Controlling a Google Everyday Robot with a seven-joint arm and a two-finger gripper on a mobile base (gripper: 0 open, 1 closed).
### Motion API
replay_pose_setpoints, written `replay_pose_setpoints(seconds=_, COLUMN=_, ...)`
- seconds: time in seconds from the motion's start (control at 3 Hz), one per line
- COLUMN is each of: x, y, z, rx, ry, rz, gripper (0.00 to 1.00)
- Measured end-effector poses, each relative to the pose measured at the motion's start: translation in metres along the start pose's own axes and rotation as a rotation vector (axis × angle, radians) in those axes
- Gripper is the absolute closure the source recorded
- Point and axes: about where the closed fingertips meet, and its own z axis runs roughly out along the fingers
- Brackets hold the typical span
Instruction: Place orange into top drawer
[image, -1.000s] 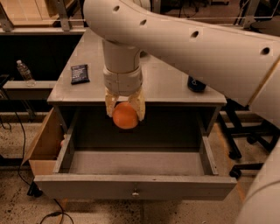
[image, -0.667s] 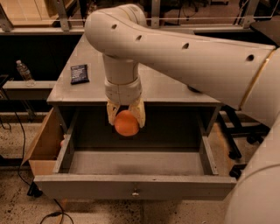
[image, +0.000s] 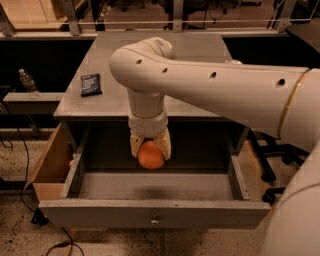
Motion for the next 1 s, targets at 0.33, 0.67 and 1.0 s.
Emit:
replay_pose_setpoints(seconds=0.33, x=0.004, y=0.003, z=0.030, rx=0.007, ry=0.030, rz=0.002, gripper=1.00)
replay_pose_setpoints(seconds=0.67, x=0.010, y=0.002, z=0.058, rx=0.014, ry=0.033, rz=-0.018, gripper=1.00)
replay_pose_setpoints(seconds=1.0, x=0.013, y=0.001, z=0.083, rx=0.033, ry=0.004, rz=-0.038, gripper=1.00)
